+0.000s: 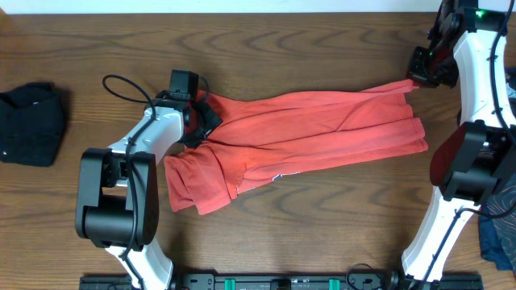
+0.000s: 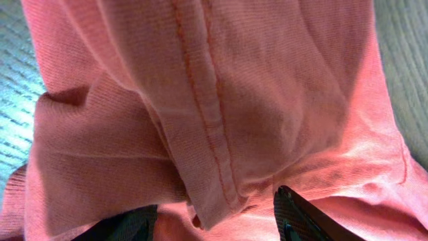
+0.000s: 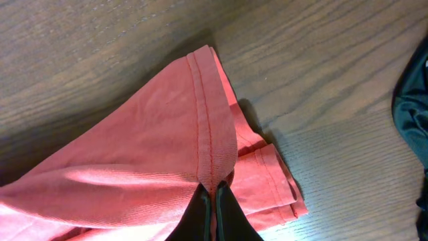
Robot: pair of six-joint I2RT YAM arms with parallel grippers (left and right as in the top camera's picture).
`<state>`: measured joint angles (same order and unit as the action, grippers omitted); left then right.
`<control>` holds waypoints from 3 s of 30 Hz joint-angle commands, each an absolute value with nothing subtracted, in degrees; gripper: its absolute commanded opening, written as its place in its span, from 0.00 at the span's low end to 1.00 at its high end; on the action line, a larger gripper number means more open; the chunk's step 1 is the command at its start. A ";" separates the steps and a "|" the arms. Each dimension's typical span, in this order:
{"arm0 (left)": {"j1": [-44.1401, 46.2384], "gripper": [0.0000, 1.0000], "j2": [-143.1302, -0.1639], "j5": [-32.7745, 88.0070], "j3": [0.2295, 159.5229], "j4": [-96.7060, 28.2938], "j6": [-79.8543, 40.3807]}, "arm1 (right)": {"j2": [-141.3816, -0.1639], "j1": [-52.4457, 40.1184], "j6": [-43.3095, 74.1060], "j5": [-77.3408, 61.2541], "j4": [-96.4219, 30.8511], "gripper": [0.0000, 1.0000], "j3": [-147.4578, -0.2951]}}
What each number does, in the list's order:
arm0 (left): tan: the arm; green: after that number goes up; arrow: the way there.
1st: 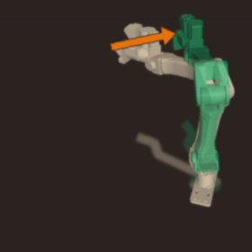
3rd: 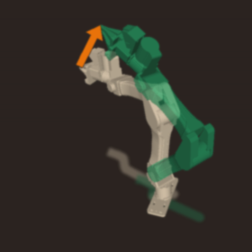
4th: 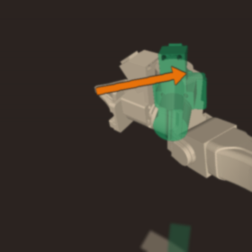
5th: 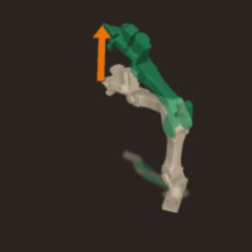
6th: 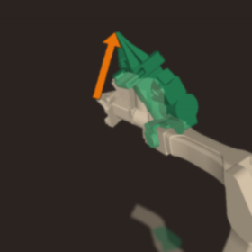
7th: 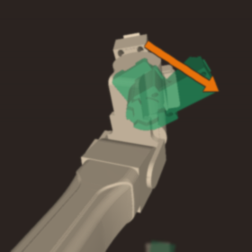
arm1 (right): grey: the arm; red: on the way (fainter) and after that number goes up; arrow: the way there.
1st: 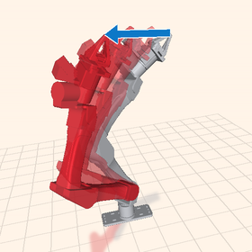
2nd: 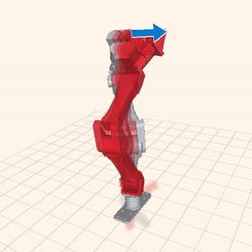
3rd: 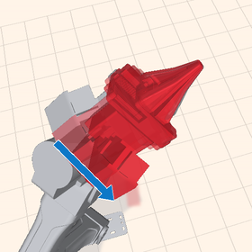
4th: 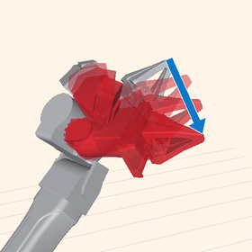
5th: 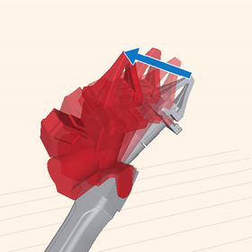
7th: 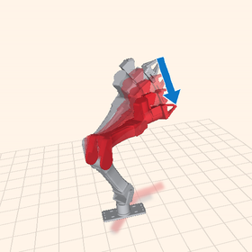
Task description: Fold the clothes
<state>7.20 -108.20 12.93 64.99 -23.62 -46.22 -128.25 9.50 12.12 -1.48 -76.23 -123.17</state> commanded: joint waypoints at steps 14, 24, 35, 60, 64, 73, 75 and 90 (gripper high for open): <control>6.92 0.06 -107.57 12.01 66.63 -20.86 -45.08 | -126.96 8.95 11.70 -0.34 -76.05 0.01 -124.18; 7.09 0.06 -104.03 13.91 77.23 -28.75 -40.47 | -126.96 9.06 11.73 1.52 -76.03 0.01 -124.18; 7.03 0.06 -102.43 10.68 81.71 -38.63 -35.66 | -126.96 9.10 11.70 1.50 -75.96 0.01 -124.18; 7.03 0.26 -102.56 10.50 81.69 -38.96 -35.11 | -126.96 9.10 11.70 1.52 -75.88 0.01 -124.18; 7.05 0.37 -103.50 10.44 81.67 -37.21 -35.14 | -126.96 9.10 11.70 1.52 -75.88 0.01 -124.18; 7.18 0.40 -105.19 10.94 81.69 -33.10 -35.18 | -126.96 9.10 11.70 1.52 -75.88 0.01 -124.18; 7.49 0.40 -106.04 11.18 81.69 -32.40 -35.20 | -126.96 9.10 11.73 1.52 -75.90 0.01 -124.18; 11.86 0.39 -109.32 11.35 81.69 -29.02 -37.12 | -126.96 9.10 11.70 1.52 -76.05 0.01 -124.18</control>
